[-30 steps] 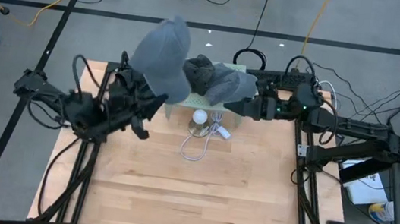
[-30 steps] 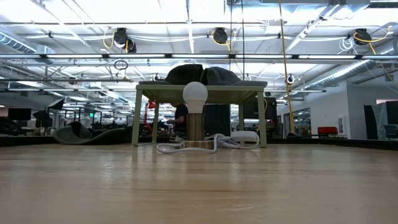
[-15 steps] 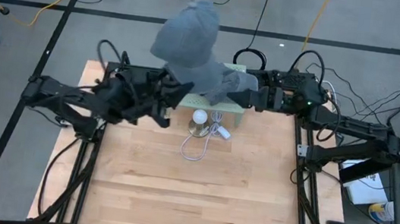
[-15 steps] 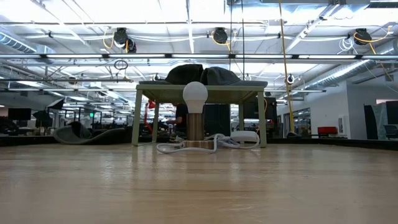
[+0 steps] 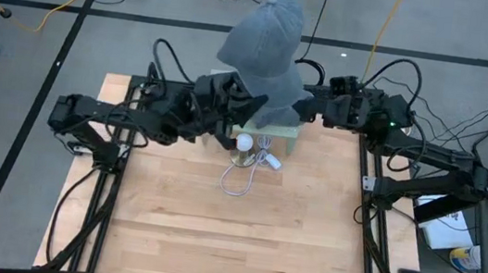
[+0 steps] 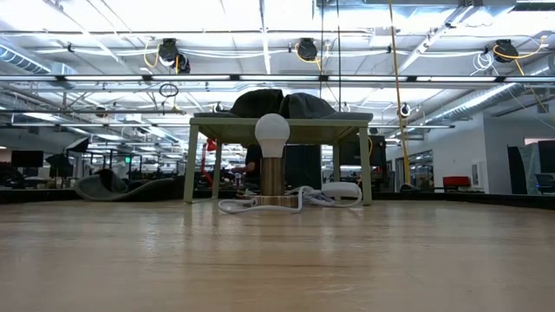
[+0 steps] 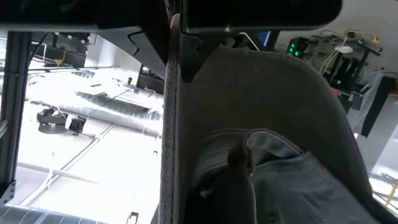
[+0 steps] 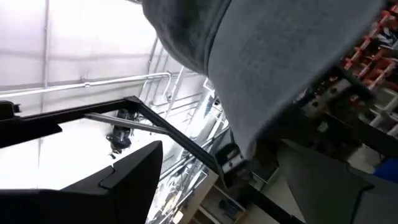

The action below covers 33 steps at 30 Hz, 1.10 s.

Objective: Pick & Place hat
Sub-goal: Stack the gray cap on the other gray cap on the shelf

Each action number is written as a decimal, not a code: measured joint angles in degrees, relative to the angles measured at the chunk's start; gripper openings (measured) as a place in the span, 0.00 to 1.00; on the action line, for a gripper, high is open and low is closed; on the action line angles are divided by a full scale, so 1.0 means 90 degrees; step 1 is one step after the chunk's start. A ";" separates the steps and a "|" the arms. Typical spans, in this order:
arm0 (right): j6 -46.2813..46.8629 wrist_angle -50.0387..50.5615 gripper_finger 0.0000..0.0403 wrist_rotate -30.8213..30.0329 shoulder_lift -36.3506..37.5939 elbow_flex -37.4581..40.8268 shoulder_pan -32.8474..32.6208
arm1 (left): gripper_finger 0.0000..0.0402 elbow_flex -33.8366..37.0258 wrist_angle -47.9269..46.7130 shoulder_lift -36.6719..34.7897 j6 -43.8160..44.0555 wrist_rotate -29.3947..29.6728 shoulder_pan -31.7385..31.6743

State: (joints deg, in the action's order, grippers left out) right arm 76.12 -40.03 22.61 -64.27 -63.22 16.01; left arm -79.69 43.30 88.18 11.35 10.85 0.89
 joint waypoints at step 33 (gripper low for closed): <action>-0.0594 -0.0100 0.02 -0.0106 0.0012 0.0008 0.0188 | 0.17 -0.0161 -0.0746 0.0303 0.0482 -0.0435 -0.0148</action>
State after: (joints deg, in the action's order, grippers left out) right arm 70.77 -40.93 21.66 -64.16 -63.15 17.70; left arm -81.14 36.59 90.91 15.69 6.94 -0.44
